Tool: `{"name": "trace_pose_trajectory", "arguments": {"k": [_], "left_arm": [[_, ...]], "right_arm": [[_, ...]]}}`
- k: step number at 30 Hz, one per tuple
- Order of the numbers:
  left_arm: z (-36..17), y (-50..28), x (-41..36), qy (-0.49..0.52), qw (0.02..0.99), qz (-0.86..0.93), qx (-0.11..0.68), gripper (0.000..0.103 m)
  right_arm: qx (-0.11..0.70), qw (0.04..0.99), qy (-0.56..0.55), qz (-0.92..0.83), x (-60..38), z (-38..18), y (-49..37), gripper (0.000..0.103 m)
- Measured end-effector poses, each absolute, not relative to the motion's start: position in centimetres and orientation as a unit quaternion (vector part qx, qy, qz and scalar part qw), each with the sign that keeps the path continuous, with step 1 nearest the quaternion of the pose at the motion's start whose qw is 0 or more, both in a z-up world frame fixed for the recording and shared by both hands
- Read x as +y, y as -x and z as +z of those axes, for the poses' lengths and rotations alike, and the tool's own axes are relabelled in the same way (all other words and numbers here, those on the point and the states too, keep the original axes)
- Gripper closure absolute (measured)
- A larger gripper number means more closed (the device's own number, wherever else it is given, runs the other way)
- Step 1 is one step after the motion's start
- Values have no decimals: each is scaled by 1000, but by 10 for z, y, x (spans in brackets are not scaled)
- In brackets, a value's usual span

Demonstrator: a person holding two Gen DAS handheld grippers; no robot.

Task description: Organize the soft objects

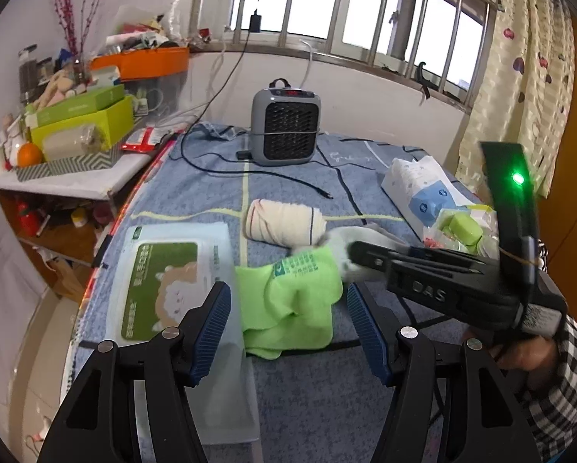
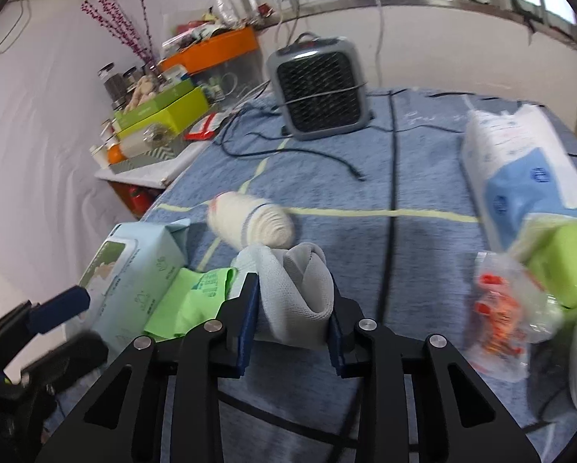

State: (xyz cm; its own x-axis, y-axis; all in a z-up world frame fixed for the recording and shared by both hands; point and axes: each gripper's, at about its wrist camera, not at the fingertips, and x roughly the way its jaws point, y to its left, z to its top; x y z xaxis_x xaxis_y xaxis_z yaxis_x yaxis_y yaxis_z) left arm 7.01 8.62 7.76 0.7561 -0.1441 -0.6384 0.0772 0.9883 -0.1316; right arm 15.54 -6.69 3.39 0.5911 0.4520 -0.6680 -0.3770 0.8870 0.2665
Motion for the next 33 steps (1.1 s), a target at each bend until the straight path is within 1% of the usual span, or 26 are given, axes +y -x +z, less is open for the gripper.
{"name": "trace_pose_trajectory", "arguments": {"k": [10,16,22,25,33], "left_arm": [[79,-111,81,46,925,-70,371,40],[76,-142,71,36,920,-48,387,40],[61,-163,63,14,910,-10,415,39],[52,-168,61,20,904,-4,428,38],[45,-184,54,24,904,24,427,38]], "right_arm": [[362,910,-36,197,-97,45,-129,72],[348,915,-40,201,-107,49,-117,72],[347,914,-49,204,-114,47,-117,72],[345,914,-57,206,-118,46,-118,72],[339,914,-63,214,-123,45,-117,72]]}}
